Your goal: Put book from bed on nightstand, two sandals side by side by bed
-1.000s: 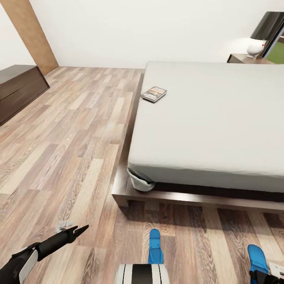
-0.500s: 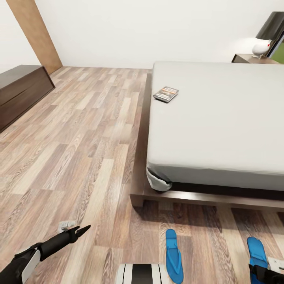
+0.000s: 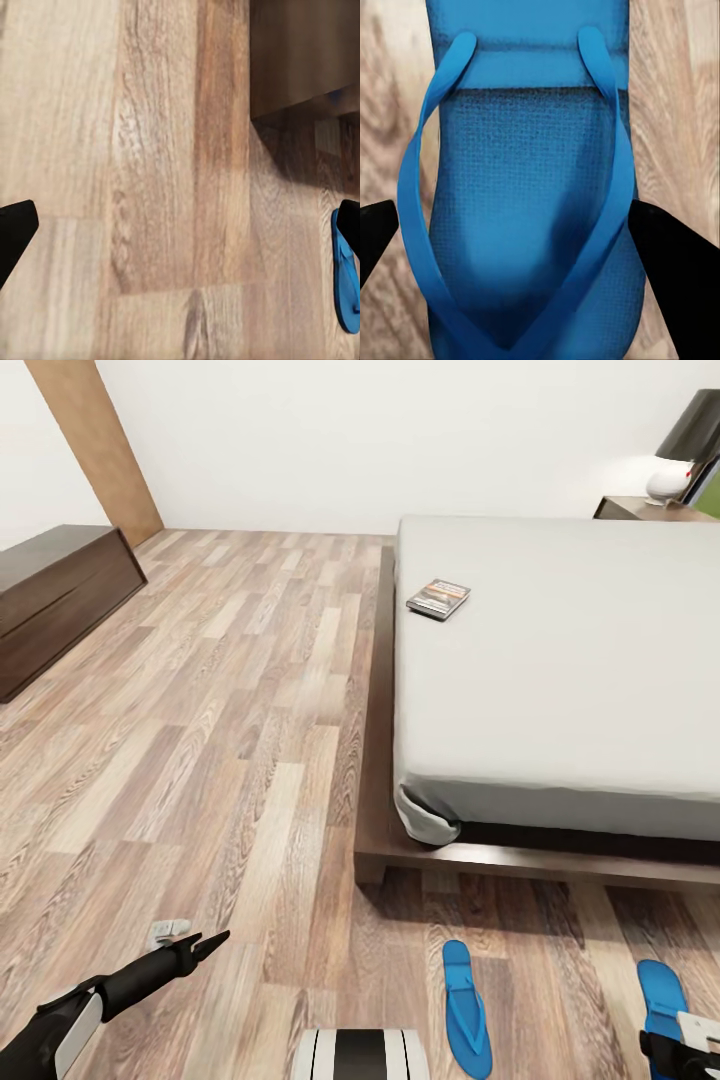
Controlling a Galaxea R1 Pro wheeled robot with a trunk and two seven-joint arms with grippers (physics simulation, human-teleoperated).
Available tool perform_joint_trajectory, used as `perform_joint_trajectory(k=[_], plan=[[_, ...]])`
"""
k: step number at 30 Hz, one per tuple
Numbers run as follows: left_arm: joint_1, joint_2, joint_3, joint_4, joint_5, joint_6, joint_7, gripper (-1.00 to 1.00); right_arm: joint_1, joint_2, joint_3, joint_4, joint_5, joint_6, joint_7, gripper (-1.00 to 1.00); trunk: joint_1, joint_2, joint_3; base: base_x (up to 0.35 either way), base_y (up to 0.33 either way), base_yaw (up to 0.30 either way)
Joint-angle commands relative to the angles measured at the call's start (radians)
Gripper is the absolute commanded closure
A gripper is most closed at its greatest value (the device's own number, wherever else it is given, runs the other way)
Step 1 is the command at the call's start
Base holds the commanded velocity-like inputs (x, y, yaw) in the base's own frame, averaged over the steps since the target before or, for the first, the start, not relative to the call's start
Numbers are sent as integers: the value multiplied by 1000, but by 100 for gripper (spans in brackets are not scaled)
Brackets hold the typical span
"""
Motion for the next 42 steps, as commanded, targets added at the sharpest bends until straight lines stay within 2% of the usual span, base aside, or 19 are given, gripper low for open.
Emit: perform_joint_trajectory(k=[1, 11, 16, 19, 27, 42], plan=[[0, 0, 1, 0, 7, 10, -4, -100, 0, 0, 2, 1, -8, -4, -4, 100, 0, 0, -1, 0, 7, 0], [0, -6, 1, 0, 7, 10, -3, -100, 0, -1, 5, -6, -3, 6, 8, 100, 0, 0, -1, 0, 1, 0], [0, -14, 1, 0, 7, 10, -3, -100, 0, -2, 4, -16, -5, 25, 217, 100, 0, 0, -1, 0, 0, 0], [0, -15, 0, 0, 7, 10, -3, -100, -1, -2, 4, -22, -5, 64, 269, 100, 0, 0, -1, 0, 0, 0], [0, -16, 0, 0, 7, 10, -2, -100, -1, -2, 5, -43, -4, 75, 278, 100, 0, 0, -1, 0, 8, 0], [0, -17, 0, 0, 7, 10, 0, -100, -1, 0, 5, -44, -3, 73, 278, 100, 0, 0, -1, 43, 184, 0]])
